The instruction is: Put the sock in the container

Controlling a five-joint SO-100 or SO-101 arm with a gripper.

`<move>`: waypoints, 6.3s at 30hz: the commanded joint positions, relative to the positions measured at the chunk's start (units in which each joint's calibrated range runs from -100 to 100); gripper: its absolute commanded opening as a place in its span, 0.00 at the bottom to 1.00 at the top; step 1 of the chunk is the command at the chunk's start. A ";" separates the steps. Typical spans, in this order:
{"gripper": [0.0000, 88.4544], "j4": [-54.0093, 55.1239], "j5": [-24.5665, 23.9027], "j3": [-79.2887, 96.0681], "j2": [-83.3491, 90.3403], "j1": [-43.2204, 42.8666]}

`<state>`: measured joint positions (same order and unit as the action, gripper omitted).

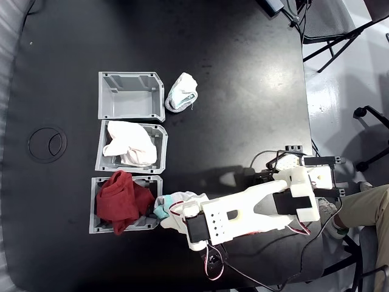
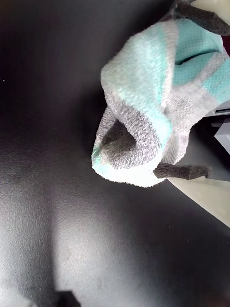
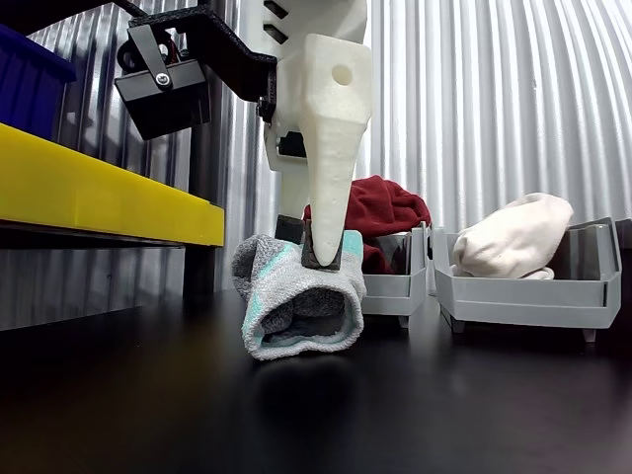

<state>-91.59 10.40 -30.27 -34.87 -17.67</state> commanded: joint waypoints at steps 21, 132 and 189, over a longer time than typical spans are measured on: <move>0.51 0.13 1.13 -6.52 -5.41 -0.63; 0.02 40.69 1.70 -59.63 -26.65 46.60; 0.05 16.70 1.30 -59.99 -19.13 42.90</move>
<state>-68.46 12.02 -86.85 -59.40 27.72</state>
